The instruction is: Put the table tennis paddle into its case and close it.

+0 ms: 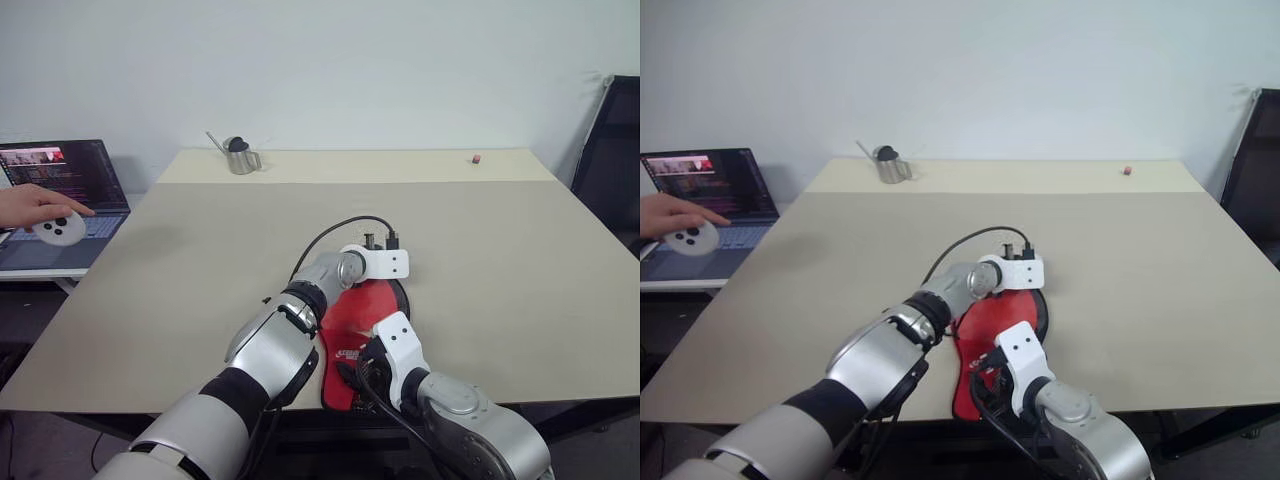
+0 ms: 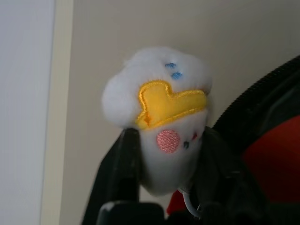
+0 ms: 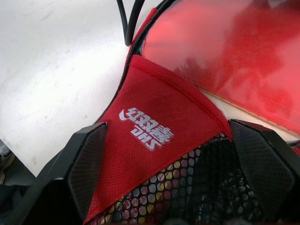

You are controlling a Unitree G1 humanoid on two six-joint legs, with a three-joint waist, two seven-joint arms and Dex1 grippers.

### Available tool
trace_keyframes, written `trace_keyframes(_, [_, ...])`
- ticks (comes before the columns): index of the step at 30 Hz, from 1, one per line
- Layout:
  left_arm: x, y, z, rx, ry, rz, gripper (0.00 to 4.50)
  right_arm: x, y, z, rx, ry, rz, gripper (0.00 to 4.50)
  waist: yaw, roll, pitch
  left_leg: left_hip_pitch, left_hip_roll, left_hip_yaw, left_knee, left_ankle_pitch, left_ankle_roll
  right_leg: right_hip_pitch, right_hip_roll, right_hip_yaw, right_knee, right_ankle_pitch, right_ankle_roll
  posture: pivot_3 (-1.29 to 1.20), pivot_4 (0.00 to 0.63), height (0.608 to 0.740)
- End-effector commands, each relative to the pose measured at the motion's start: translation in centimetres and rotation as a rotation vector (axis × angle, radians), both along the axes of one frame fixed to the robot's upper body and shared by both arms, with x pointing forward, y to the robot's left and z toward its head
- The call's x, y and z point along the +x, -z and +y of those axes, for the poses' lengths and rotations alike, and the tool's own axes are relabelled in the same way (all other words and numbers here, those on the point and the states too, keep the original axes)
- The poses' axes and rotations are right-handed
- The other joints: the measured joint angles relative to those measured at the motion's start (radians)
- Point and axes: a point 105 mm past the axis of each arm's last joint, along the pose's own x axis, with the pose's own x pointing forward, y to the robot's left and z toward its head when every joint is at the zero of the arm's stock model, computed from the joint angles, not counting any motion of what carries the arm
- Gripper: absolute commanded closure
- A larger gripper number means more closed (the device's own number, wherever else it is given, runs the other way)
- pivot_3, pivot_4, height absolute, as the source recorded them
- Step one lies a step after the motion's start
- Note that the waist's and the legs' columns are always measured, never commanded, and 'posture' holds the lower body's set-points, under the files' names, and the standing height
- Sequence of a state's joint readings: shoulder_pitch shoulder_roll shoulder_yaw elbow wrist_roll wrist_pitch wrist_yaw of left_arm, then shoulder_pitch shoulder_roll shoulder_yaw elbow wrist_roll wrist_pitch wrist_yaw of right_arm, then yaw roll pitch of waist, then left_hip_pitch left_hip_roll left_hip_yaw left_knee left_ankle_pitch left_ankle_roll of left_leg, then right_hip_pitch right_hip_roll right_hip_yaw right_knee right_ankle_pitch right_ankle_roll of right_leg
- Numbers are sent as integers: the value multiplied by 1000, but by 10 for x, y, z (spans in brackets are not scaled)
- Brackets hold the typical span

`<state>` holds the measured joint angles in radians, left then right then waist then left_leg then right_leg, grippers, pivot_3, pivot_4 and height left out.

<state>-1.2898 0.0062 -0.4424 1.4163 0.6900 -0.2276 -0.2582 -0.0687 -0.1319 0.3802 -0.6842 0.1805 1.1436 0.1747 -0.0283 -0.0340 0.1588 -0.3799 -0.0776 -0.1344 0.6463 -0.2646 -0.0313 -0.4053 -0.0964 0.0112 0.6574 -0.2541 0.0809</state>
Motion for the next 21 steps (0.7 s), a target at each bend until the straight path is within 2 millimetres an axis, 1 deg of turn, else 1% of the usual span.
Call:
trace_keyframes(1, [0, -10, -6, -10, 28, -23, 1562, -25, 42, 5, -53, -56, 224, 0, 0, 0, -4, 0, 0, 0, 0, 0, 0, 0, 0, 0, 0, 0, 0, 0, 150, 740])
trace_keyframes(5, [1, -15, -6, 12, 42, -47, 154, -21, 42, 5, -56, -58, 218, 0, 0, 0, -10, 1, 0, 0, 0, 0, 0, 1, 0, 0, 0, 0, 1, 0, 150, 740])
trace_keyframes(7, [1, -20, -8, 12, 58, -62, 154, -17, 43, 4, -60, -57, 215, 0, 0, 0, -10, 1, 0, 0, 0, 0, 0, 1, 0, 0, 0, -1, 2, 0, 150, 740])
trace_keyframes(10, [3, -33, -10, -24, 68, -90, 154, -10, 42, 2, -65, -59, 204, 0, -2, 0, -10, 2, 0, 0, 0, 0, 0, 1, 0, 0, 1, -2, 3, 0, 150, 740])
trace_keyframes(15, [7, -61, -6, -166, 65, -112, 154, 5, 38, -4, -69, -58, 179, 0, -5, 0, -10, 5, 1, 0, 0, 0, 0, 2, 1, 1, 5, -3, 5, 0, 150, 740])
trace_keyframes(17, [9, -72, 1, -229, 64, -109, 154, 10, 33, -7, -57, -68, 166, 0, -6, 0, -10, 6, 2, 0, 0, 0, 0, 3, 2, 2, 6, -3, 5, 0, 150, 740])
trace_keyframes(21, [14, -88, 24, -363, 50, -91, 154, 19, 17, -10, -22, -102, 117, 0, -6, 0, -10, 9, 3, 0, 0, 0, 0, 6, 3, 2, 5, -3, 5, 0, 150, 740])
